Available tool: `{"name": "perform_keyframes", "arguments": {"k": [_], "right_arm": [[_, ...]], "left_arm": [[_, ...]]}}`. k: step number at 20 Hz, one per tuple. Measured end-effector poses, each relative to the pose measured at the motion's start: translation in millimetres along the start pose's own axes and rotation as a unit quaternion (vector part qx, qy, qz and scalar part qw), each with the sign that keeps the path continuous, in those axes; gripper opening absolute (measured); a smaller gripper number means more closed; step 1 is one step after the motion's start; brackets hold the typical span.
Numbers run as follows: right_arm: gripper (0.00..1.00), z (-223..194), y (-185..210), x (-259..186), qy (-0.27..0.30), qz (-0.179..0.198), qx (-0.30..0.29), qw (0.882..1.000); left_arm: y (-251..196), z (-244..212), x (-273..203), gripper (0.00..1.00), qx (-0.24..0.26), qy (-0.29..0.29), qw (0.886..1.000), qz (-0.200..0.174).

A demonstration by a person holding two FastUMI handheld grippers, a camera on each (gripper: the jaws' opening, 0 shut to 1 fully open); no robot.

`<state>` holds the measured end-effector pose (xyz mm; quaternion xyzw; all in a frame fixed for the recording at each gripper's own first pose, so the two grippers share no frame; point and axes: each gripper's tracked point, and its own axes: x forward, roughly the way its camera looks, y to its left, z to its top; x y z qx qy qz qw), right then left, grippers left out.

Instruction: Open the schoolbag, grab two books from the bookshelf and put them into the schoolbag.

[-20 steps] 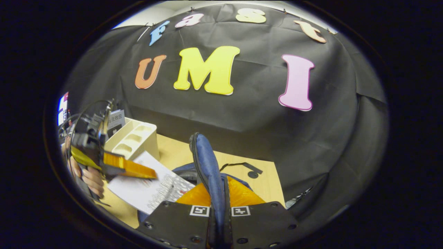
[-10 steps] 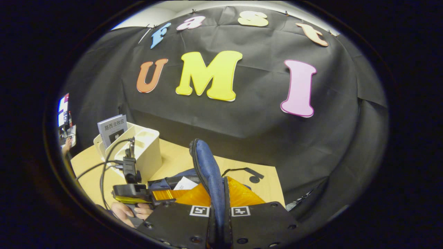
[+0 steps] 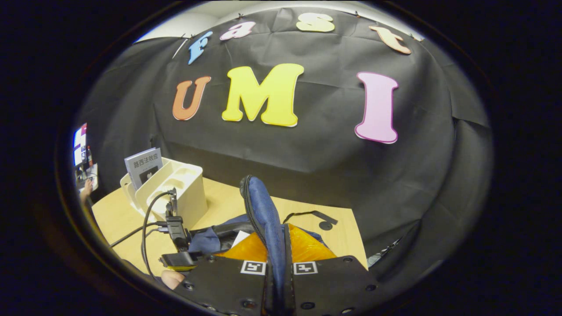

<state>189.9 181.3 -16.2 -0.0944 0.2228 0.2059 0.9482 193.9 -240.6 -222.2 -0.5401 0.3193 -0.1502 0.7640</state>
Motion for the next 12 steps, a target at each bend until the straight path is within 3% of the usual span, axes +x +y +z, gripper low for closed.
{"name": "perform_keyframes", "arguments": {"k": [2,3,4,5,7,12], "right_arm": [[0.08,-1.3,2.3,0.4,0.001,-0.002,-0.001,1.000],[0.08,-2.8,2.6,1.1,0.002,-0.003,-0.002,1.000],[0.08,-4.8,2.5,1.6,0.003,-0.004,-0.001,1.000],[0.08,-8.3,2.1,1.9,0.006,-0.004,-0.001,1.000],[0.08,-14.1,0.5,1.8,0.008,-0.007,0.002,1.000],[0.08,-17.0,2.3,-0.8,0.007,-0.010,-0.002,1.000]], "left_arm": [[4.7,-3.6,-2.5,0.54,0.002,-0.003,1.000,0.008],[11.5,-6.6,-8.0,0.49,0.010,0.002,1.000,0.025],[24.1,-11.6,-11.0,0.58,0.030,0.015,0.998,0.055],[31.5,-16.0,-17.1,0.58,0.046,0.027,0.996,0.067],[33.5,-23.0,-26.8,0.74,0.068,0.047,0.994,0.072],[39.9,-33.9,-58.8,0.89,0.150,0.104,0.977,0.113]]}}
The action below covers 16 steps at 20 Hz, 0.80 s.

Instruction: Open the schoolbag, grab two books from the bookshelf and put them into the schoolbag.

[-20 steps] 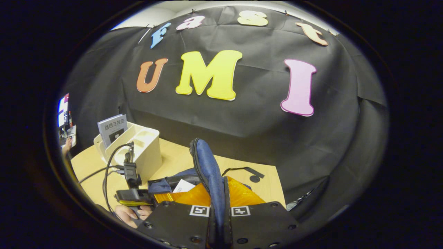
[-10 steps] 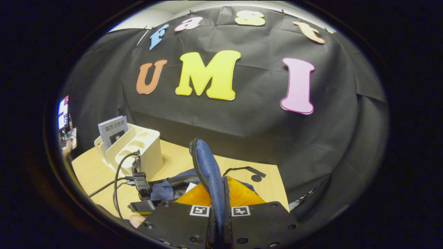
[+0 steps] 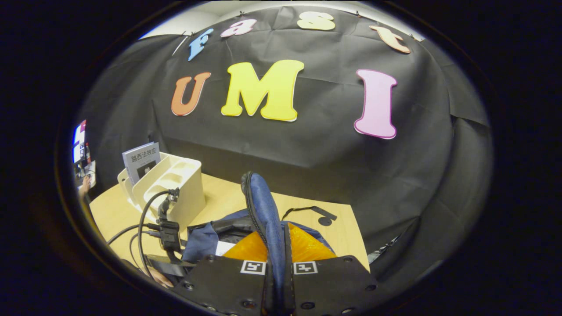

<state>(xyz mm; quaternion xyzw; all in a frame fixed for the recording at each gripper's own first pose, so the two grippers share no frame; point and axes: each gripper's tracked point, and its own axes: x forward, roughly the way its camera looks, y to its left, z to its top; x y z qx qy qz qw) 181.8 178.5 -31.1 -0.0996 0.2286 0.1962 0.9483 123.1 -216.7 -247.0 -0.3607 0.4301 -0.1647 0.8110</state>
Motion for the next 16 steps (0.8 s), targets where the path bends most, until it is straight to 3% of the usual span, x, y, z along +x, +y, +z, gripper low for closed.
{"name": "perform_keyframes", "arguments": {"k": [4,7,11,16], "right_arm": [[0.08,-2.7,-2.1,-3.9,-0.002,-0.006,-0.006,1.000],[0.08,-4.1,-1.1,-6.1,-0.003,-0.006,-0.003,1.000],[0.08,-4.5,0.5,-5.5,-0.003,-0.006,0.002,1.000],[0.08,-3.5,2.0,-9.0,-0.004,-0.008,-0.006,1.000]], "left_arm": [[18.9,3.0,-30.8,0.97,0.064,0.008,0.997,0.045],[33.9,10.4,-51.6,0.98,0.062,0.007,0.996,0.065],[31.5,15.2,-43.3,0.99,0.067,0.022,0.996,0.061],[6.1,6.4,0.8,0.99,0.082,0.051,0.994,0.041]]}}
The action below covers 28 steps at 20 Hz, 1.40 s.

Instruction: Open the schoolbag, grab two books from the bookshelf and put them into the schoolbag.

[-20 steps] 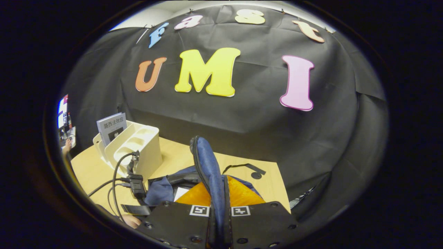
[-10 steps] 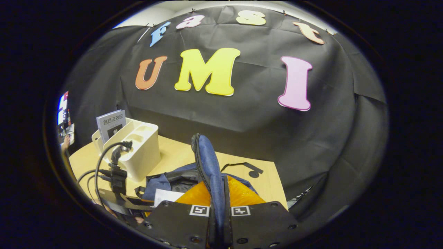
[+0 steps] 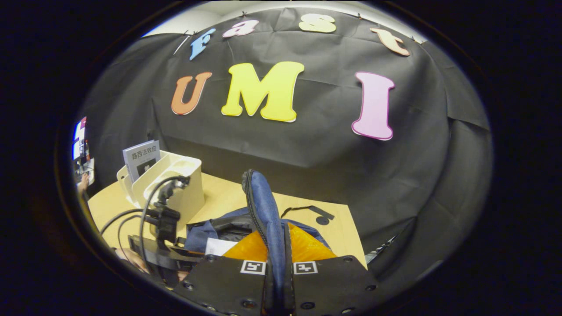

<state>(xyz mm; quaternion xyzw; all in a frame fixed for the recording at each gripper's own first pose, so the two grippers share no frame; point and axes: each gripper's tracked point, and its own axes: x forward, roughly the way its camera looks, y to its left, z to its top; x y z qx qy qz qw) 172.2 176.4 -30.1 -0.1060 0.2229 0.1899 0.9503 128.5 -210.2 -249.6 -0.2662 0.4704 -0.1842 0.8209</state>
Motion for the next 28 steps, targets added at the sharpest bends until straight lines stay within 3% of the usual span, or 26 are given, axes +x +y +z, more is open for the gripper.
{"name": "perform_keyframes", "arguments": {"k": [4,9,16,21,25,28], "right_arm": [[0.08,-1.1,2.9,-1.1,0.002,0.001,-0.006,1.000],[0.08,-1.6,1.6,3.6,0.004,0.002,-0.002,1.000],[0.08,-4.5,-1.8,3.6,0.004,0.001,0.011,1.000],[0.08,-6.1,1.9,4.7,0.007,0.005,0.007,1.000],[0.08,-5.9,4.4,5.6,0.008,0.004,0.009,1.000],[0.08,-6.1,0.1,-0.1,0.002,0.002,0.008,1.000]], "left_arm": [[2.5,1.4,3.6,0.99,0.009,0.021,1.000,0.009],[28.2,14.9,-29.8,1.00,0.045,0.021,0.997,0.058],[25.7,14.5,-60.1,1.00,0.088,0.058,0.991,0.077],[24.0,22.4,-90.3,1.00,0.115,0.047,0.989,0.076],[32.6,21.3,-90.7,1.00,0.107,0.047,0.988,0.103],[23.7,39.4,-121.8,1.00,0.137,-0.003,0.986,0.095]]}}
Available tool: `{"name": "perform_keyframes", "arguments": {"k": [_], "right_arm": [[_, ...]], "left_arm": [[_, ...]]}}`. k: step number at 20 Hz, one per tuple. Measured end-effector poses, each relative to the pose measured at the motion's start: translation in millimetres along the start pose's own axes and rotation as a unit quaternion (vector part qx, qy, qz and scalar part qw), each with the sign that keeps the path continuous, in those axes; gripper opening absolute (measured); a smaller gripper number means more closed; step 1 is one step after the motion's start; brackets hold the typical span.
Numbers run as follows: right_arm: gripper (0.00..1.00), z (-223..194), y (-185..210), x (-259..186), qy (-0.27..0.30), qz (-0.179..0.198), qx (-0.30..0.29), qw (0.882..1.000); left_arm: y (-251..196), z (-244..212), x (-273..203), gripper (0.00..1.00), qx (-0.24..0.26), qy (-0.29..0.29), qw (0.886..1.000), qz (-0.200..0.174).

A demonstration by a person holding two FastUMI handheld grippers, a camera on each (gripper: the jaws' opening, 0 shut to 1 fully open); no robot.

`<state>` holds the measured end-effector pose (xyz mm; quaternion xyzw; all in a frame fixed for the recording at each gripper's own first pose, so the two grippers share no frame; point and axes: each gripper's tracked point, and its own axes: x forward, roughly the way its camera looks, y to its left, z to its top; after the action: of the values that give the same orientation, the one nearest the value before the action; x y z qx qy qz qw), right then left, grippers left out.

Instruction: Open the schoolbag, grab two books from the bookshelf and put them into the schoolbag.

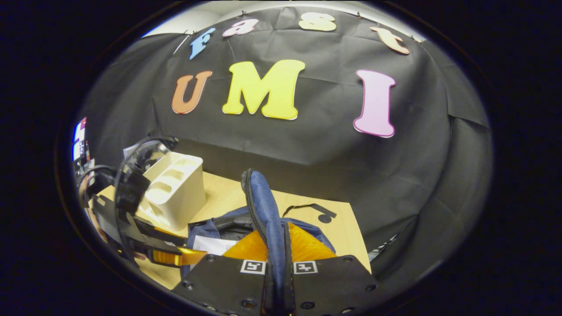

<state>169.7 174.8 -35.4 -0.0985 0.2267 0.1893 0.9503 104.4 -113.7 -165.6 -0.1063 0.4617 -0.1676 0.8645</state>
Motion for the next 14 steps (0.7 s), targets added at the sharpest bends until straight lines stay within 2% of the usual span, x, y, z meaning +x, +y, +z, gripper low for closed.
{"name": "perform_keyframes", "arguments": {"k": [2,6,7,9,10,14], "right_arm": [[0.08,-2.7,-5.2,-0.3,0.000,-0.003,0.004,1.000],[0.08,-8.5,-13.9,1.1,0.006,-0.005,0.011,1.000],[0.12,-8.7,-15.1,0.6,0.006,-0.005,0.009,1.000],[0.12,-7.2,-15.5,-1.7,0.006,-0.006,0.004,1.000],[0.08,-7.4,-15.6,-2.9,0.005,-0.007,-0.001,1.000],[0.08,-6.6,-10.4,-6.9,0.003,-0.011,-0.022,1.000]], "left_arm": [[10.4,21.3,-33.8,1.00,0.035,-0.049,0.998,0.022],[29.7,63.6,-106.2,1.00,0.066,-0.125,0.989,0.054],[42.6,75.2,-122.3,1.00,0.073,-0.142,0.985,0.072],[71.0,96.0,-152.7,1.00,0.084,-0.164,0.976,0.113],[85.3,106.3,-168.6,1.00,0.088,-0.174,0.972,0.132],[148.7,156.5,-210.7,1.00,0.112,-0.216,0.947,0.211]]}}
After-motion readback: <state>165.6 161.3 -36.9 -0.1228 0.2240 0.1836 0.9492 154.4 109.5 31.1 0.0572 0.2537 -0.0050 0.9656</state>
